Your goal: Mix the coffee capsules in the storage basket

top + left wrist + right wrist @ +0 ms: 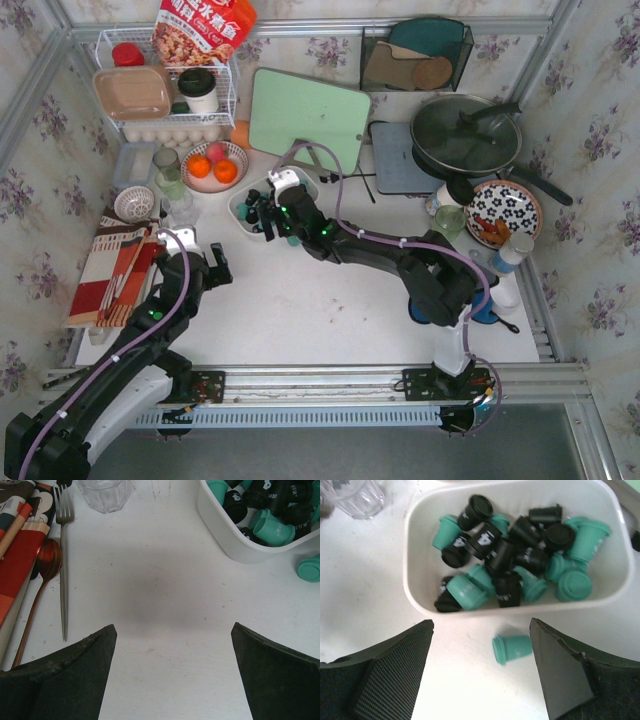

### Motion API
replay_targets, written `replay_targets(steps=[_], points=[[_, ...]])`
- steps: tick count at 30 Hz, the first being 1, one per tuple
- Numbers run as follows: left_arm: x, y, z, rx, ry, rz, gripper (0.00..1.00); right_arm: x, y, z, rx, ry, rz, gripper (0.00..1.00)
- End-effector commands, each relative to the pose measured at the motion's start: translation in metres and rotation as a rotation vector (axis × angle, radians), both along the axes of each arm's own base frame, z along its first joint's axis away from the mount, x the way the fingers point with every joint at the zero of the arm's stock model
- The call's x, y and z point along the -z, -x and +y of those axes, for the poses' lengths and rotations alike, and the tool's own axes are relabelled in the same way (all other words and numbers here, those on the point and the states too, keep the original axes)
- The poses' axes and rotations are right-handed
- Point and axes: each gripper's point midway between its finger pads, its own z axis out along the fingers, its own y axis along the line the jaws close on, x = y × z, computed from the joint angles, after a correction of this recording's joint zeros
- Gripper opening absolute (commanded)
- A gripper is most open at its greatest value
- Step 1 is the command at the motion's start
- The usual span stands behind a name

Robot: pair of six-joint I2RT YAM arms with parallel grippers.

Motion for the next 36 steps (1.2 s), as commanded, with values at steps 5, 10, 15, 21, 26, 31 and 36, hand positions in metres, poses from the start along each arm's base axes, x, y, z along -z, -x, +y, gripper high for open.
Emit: replay_targets(steps=[5,10,15,21,26,31,36], points=[[-0.009,-0.004,-0.005,0.009,0.03,-0.026,0.99,0.008,0.02,-0.026,-0.139,0.036,-0.04,0.87],[-0.008,-0.004,-0.006,0.011,0.031,-0.023,0.99,0.035,0.02,-0.034,-0.249,0.071,0.002,0.88],[-0.007,-0.004,-0.006,0.011,0.027,-0.019,0.99,0.048,0.011,-0.035,-0.306,-0.001,0.036,0.88],[-0.005,-0.005,-0.006,0.012,0.025,-0.013,0.99,0.07,-0.005,-0.031,-0.291,-0.024,0.067,0.87],[-0.004,-0.006,-0.007,0.011,0.024,-0.008,0.99,0.081,-0.012,-0.027,-0.276,-0.028,0.087,0.85],[-0.003,-0.006,-0.007,0.013,0.024,-0.005,0.99,0.087,-0.015,-0.027,-0.264,-0.03,0.096,0.81],[-0.003,-0.007,-0.008,0.013,0.025,-0.003,0.99,0.089,-0.014,-0.026,-0.262,-0.034,0.102,0.74]])
